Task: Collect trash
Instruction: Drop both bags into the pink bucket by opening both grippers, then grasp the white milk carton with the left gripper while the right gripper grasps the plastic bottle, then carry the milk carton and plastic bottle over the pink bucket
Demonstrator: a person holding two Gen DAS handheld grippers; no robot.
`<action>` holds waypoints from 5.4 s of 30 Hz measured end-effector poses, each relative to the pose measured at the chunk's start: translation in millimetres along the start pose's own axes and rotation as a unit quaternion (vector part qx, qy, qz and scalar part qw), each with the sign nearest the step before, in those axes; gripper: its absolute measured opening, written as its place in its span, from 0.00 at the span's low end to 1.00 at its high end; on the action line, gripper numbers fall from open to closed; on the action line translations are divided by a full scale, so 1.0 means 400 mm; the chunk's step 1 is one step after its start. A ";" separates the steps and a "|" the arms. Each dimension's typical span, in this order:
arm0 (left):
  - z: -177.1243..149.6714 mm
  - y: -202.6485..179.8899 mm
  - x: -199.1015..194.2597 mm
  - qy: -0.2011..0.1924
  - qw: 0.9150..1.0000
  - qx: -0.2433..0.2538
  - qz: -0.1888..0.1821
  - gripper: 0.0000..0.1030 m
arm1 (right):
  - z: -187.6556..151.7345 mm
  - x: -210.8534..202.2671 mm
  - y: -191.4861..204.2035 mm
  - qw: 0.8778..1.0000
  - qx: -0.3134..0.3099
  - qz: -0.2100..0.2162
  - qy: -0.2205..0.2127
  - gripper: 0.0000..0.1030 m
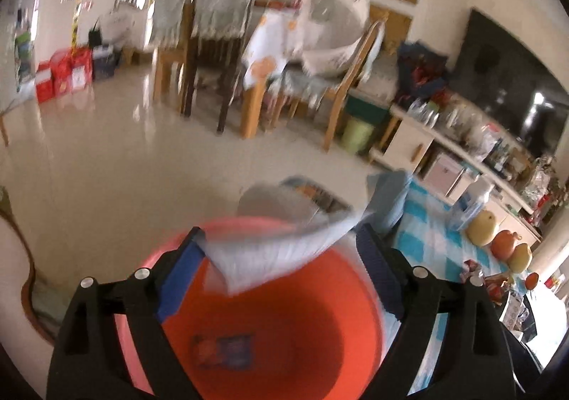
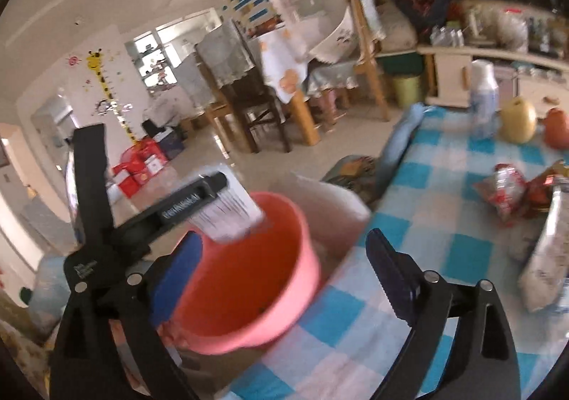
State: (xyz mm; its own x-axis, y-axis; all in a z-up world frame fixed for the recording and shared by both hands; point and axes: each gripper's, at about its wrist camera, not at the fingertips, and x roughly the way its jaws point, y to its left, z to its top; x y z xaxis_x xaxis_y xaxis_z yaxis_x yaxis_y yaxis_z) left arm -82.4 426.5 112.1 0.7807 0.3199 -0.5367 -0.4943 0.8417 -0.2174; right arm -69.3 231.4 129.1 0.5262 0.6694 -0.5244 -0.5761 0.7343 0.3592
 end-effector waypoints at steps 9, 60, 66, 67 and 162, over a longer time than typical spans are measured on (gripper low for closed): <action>-0.015 -0.098 -0.055 -0.084 0.993 0.086 -0.019 0.91 | -0.074 -0.059 -0.053 0.996 -0.049 -0.069 0.005 0.91; -0.190 -0.527 -0.066 -0.002 0.962 0.232 -0.147 0.91 | -0.182 -0.341 -0.374 0.972 -0.094 -0.206 -0.057 0.95; -0.226 -0.590 -0.075 0.021 0.949 0.240 -0.201 0.91 | -0.174 -0.388 -0.441 0.969 -0.075 -0.226 -0.070 0.95; -0.234 -0.603 -0.076 0.026 0.946 0.245 -0.210 0.91 | -0.173 -0.393 -0.453 0.969 -0.070 -0.228 -0.072 0.95; -0.218 -0.508 -0.023 0.109 0.943 0.231 -0.213 0.54 | -0.167 -0.207 -0.496 0.984 -0.041 -0.162 0.062 0.89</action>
State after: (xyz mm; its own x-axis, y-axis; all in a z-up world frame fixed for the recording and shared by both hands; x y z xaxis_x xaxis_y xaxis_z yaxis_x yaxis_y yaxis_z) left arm -22.5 214.7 89.9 0.7491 -0.1450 -0.6463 0.1054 0.9894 -0.0999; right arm -40.4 23.0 49.6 0.6124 0.3791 -0.6938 -0.4422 0.8917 0.0969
